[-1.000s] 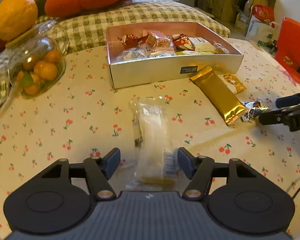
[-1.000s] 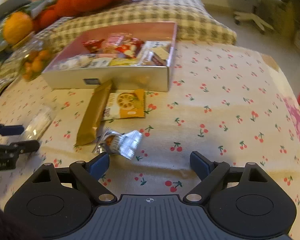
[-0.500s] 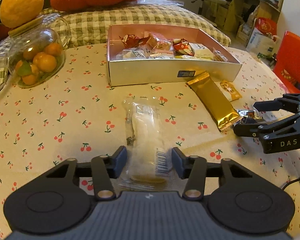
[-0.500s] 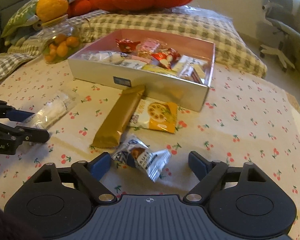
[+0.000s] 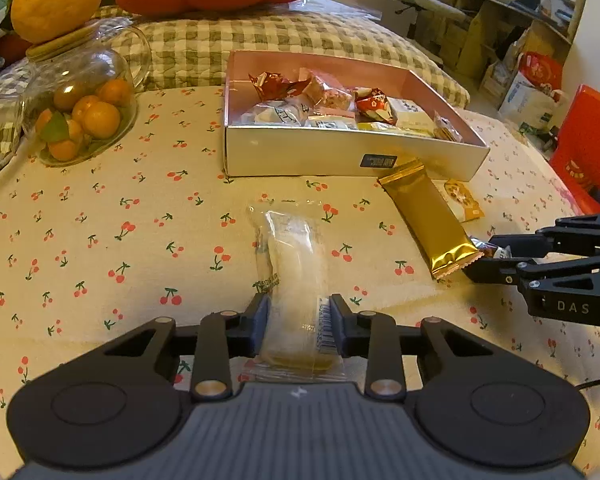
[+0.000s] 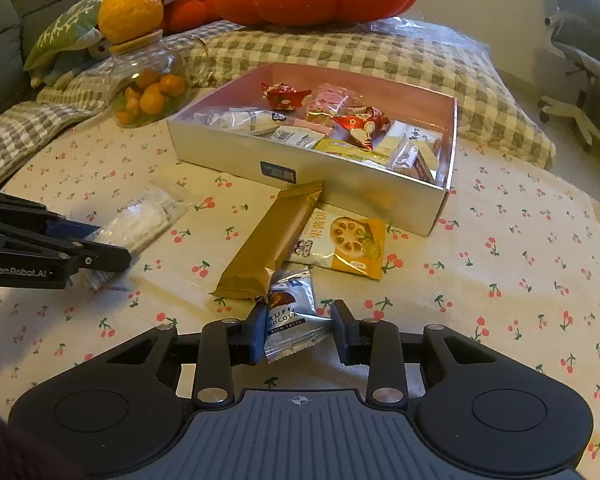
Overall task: Organize snacks
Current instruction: 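Carry both held snacks into the tray and open both tools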
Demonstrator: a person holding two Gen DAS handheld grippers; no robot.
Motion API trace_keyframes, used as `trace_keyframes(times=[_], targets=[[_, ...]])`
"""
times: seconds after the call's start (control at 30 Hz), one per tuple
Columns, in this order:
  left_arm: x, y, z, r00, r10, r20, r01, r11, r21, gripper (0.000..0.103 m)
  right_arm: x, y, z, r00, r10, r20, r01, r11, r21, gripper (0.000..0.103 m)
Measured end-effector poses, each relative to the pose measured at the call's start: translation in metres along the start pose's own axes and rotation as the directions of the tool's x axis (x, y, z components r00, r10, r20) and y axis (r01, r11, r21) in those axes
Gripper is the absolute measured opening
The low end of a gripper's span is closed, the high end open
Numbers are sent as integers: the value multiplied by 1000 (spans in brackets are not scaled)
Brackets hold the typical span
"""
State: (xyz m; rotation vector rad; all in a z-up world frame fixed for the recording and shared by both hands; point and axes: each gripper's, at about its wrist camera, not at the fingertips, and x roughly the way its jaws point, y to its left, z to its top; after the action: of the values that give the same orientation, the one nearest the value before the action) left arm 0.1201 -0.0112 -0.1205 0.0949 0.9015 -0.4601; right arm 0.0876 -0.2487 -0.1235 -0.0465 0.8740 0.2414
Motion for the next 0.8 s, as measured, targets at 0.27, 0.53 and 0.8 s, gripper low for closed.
trace_keyframes(times=[0.27, 0.53, 0.8], targets=[[-8, -1, 7, 999, -27, 25, 27, 999, -19, 28, -14, -5, 5, 1000, -10, 8, 10, 1000, 29, 32], [-21, -3, 18, 997, -56, 60, 59, 997, -46, 28, -31, -17, 17, 999, -27, 36, 24, 996, 89, 32], [-25, -3, 45, 994, -59, 88, 67, 993, -98, 28, -39, -32, 39, 995, -45, 87, 27, 980, 196, 32]])
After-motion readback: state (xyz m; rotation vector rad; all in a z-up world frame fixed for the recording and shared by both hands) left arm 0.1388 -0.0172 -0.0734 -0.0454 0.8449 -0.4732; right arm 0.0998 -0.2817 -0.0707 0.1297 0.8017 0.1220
